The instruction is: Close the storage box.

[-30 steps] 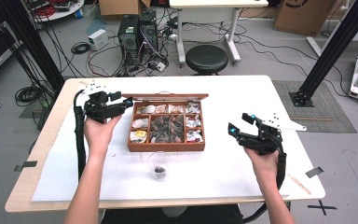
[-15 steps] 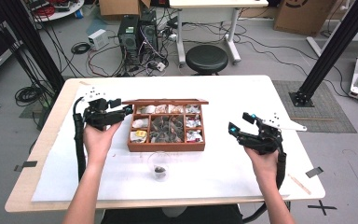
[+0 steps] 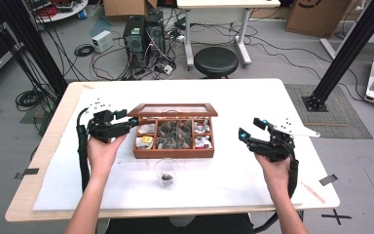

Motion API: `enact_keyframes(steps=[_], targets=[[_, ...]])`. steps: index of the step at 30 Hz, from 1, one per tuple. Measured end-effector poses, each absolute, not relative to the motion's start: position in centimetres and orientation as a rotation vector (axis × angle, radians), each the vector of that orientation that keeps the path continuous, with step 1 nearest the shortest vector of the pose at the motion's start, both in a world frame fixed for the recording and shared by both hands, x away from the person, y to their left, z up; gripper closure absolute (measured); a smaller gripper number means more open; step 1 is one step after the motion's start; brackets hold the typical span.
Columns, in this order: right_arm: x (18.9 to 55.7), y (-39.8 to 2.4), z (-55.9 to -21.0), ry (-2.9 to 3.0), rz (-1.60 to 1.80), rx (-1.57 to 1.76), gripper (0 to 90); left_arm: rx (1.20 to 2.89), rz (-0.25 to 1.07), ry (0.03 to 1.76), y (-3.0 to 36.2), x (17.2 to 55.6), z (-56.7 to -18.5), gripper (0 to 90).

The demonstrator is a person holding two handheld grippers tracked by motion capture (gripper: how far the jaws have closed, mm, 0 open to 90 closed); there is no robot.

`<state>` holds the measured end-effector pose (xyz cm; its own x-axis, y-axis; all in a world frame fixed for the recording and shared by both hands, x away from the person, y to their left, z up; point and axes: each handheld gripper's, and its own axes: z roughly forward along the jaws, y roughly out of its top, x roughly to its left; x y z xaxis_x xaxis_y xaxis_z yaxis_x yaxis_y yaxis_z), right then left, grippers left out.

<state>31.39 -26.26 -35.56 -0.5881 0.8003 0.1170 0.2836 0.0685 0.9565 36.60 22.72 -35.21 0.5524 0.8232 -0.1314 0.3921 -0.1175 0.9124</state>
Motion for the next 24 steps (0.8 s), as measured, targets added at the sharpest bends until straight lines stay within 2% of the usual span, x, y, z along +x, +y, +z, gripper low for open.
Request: enact_keyframes(steps=[24], targets=[[31.4, -26.3, -35.8, 1.892, 1.537, 1.083, 28.0, 1.749, 0.443, 1.055, 22.9, 34.9, -37.8, 41.9]])
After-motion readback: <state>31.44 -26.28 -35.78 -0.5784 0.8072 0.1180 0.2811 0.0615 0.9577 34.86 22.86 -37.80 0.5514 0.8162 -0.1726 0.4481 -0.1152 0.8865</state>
